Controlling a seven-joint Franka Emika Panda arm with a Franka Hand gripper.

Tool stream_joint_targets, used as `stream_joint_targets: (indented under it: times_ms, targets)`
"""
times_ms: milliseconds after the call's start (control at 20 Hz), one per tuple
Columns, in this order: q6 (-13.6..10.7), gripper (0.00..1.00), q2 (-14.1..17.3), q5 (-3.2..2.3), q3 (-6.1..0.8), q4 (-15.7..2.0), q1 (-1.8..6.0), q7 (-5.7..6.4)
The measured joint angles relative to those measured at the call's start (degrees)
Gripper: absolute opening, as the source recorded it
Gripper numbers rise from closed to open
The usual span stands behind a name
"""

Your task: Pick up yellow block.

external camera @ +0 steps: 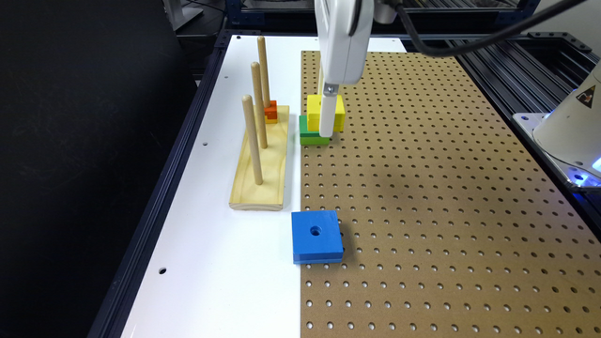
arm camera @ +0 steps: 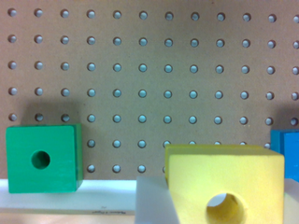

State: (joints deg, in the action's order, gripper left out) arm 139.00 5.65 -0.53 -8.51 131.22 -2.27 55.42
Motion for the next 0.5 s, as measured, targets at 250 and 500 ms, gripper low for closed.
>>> stream_joint_targets:
  times_ms: [250, 500]
  targets:
    - [-0.3, 0.00, -0.9, 0.00, -0.01, -0.05, 0.00, 0.00]
    - [-2.5, 0.00, -3.2, 0.06, -0.05, -0.06, 0.00, 0.01]
